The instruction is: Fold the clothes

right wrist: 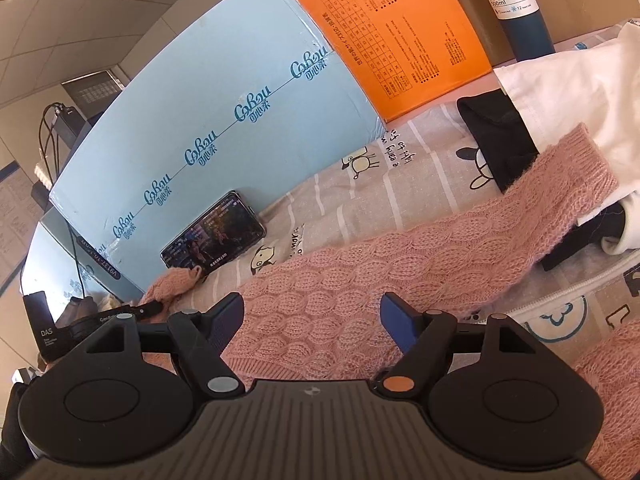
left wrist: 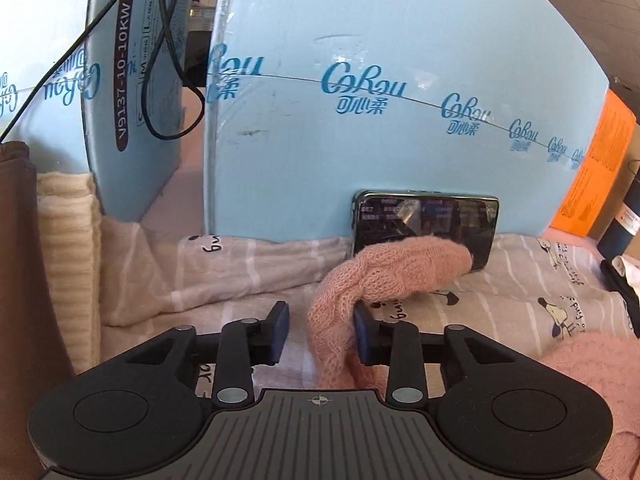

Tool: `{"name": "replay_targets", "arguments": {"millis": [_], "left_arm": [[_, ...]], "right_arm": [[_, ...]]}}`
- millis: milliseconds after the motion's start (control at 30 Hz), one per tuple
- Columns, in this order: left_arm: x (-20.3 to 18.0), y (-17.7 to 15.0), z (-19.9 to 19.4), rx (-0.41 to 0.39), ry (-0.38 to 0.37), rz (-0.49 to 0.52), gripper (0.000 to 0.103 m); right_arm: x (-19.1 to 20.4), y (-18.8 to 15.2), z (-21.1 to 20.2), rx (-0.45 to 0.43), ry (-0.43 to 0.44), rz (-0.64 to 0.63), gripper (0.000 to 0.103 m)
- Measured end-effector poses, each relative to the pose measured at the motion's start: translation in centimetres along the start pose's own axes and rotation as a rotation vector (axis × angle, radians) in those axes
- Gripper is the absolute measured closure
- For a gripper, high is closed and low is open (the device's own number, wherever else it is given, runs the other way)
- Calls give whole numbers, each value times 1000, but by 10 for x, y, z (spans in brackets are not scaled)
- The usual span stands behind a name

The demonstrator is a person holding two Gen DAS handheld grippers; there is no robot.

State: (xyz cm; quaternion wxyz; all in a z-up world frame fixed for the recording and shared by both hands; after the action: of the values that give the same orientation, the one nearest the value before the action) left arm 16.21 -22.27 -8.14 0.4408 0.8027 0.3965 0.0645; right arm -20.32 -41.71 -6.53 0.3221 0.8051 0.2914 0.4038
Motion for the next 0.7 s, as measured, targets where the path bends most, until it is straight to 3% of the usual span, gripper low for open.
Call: {"name": "replay_targets", "arguments": {"millis": [33, 67, 200, 300, 467, 700], "left_arm": [[2, 1, 1, -9, 27, 14, 47], [5, 1, 2, -17, 54, 28, 45], [13, 4, 3, -51, 155, 83, 45], [12, 5, -9, -71, 162, 120, 44], [17, 7, -76, -142, 131, 127, 44], [46, -39, -198, -248, 134, 68, 40]], "right_arm": [[0, 0, 1, 2, -4, 1, 30], [-1, 0, 1, 3, -8, 1, 30], [-3, -2, 4, 11, -20, 5, 30], [-5, -2, 5, 13, -26, 7, 30], [-6, -2, 4, 5, -26, 9, 30], [8, -4, -2, -7, 16, -57, 30]]}}
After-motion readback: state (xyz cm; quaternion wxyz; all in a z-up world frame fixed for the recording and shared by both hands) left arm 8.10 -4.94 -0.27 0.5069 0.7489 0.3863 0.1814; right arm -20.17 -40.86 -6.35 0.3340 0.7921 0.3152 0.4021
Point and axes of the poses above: each gripper's, at about its wrist camera, not at the fingertips, and z roughly the way its jaws point, x to its left, y to its top, the point moved 5 cm from there along z, roughly the way its jaws point, and after that the axes turned 10 degrees about -z, right-handed, at the moved point
